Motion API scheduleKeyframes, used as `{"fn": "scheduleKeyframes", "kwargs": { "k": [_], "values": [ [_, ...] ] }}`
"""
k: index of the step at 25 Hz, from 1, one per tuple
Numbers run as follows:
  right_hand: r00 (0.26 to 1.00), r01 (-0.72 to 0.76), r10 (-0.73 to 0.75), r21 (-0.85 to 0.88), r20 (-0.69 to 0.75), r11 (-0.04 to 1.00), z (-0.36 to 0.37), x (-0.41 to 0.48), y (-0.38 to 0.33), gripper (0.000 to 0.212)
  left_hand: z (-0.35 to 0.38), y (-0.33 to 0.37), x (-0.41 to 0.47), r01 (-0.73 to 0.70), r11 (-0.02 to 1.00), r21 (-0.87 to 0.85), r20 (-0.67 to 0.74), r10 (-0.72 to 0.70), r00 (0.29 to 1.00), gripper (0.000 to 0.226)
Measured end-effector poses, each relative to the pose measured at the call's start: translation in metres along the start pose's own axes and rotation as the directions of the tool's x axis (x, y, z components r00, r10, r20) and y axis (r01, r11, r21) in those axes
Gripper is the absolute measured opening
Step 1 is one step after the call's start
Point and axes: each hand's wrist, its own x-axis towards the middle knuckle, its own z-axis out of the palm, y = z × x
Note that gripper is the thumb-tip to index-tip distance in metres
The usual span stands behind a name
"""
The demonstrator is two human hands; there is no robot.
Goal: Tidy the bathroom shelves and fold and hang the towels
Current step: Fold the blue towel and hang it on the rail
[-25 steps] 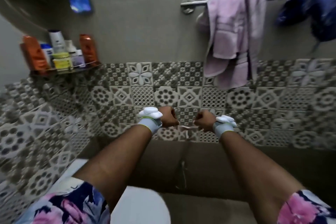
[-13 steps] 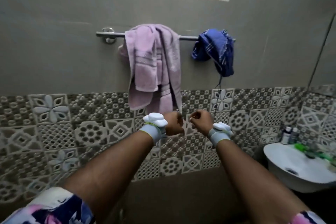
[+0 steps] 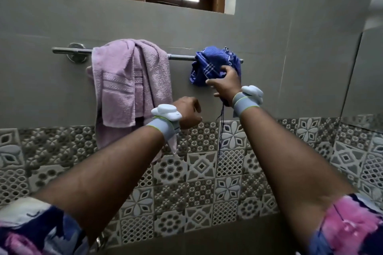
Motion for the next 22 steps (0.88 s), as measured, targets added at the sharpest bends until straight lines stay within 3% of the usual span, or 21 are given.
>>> {"fn": "scheduleKeyframes", "kwargs": {
  "k": [3,6,10,13,17,20,22],
  "values": [
    [0.985,0.078,-0.063,0.091,-0.16,0.993,-0.01,0.004,0.004,0.027,-0.006,0.003,0.013,0.003,1.0,-0.01,-0.09,-0.004,0.996,0.031],
    [0.973,0.067,-0.015,0.219,-0.232,0.973,-0.023,0.002,-0.003,0.006,-0.019,0.017,0.022,0.027,0.998,-0.062,-0.215,-0.039,0.976,0.049],
    [0.962,0.122,-0.027,0.337,-0.272,0.934,-0.039,-0.012,-0.016,0.006,-0.042,0.042,0.033,0.018,0.997,-0.078,-0.363,-0.045,0.931,0.075],
    [0.955,0.209,-0.078,0.461,-0.287,0.862,-0.05,-0.03,-0.024,0.011,-0.052,0.056,0.038,-0.008,0.998,-0.065,-0.339,-0.014,0.941,0.083],
    [0.944,0.273,-0.158,0.421,-0.289,0.865,-0.064,-0.052,-0.032,0.014,-0.05,0.078,0.033,-0.041,0.999,-0.033,-0.185,0.034,0.982,0.046],
    [0.959,0.241,-0.155,0.399,-0.236,0.885,-0.078,-0.072,-0.034,0.02,-0.049,0.1,0.013,-0.039,0.957,-0.286,-0.177,-0.013,0.984,0.031],
    [0.971,0.209,-0.143,0.381,-0.194,0.9,-0.083,-0.087,-0.03,0.024,-0.048,0.109,-0.004,-0.009,0.931,-0.364,-0.175,-0.059,0.983,0.029]
  ]
}}
